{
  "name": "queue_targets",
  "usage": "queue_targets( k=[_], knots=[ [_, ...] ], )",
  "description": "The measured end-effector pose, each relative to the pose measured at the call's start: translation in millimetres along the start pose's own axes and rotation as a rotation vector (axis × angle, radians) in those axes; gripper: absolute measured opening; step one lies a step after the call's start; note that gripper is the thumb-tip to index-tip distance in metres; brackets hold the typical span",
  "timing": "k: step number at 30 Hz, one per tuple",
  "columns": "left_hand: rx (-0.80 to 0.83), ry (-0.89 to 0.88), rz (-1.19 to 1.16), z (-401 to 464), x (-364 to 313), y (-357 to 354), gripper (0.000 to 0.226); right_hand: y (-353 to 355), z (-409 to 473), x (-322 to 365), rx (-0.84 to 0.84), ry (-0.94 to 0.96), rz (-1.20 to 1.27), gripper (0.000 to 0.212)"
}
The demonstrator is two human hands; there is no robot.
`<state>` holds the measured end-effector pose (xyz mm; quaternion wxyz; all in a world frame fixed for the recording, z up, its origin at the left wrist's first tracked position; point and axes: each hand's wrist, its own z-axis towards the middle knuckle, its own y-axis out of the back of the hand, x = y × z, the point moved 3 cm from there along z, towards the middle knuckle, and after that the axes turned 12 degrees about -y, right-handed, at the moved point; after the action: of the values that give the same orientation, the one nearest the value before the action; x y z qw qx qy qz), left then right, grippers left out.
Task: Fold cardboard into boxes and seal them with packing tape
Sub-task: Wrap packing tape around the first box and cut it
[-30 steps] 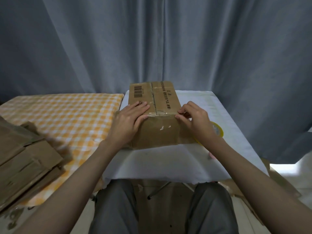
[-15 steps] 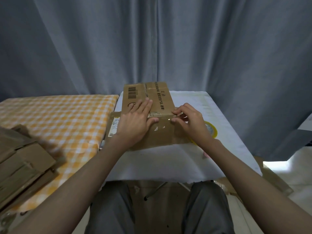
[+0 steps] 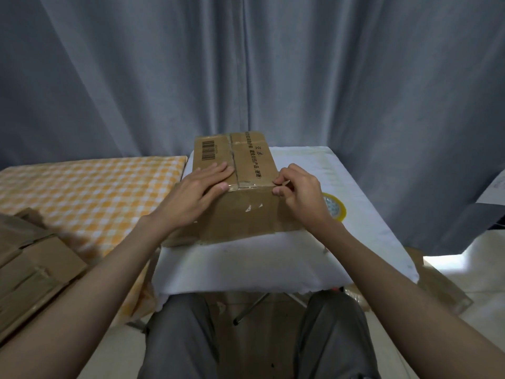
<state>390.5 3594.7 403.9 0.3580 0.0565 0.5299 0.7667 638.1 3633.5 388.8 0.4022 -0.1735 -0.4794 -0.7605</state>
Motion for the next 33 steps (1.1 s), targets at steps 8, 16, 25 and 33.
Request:
queue_targets(
  k=[8,16,25,33],
  knots=[
    [-0.183,-0.123,-0.027,-7.4,27.3,-10.8,0.062,-4.8,4.2,-3.7,-0.009,-0.048,-0.015,0.016],
    [-0.469,-0.049,-0.067,-7.7,27.8,-26.5,0.044,-16.2,8.1,9.6,-0.057,-0.037,-0.144,0.037],
    [-0.321,0.019,0.162,10.2,8.3,-16.7,0.059,-13.2,3.2,8.1,-0.043,-0.132,-0.051,0.032],
    [-0.002,0.071,0.611,32.9,-15.4,-23.6,0.084,-8.9,22.3,5.3,0.116,-0.559,0.276,0.035]
  ],
)
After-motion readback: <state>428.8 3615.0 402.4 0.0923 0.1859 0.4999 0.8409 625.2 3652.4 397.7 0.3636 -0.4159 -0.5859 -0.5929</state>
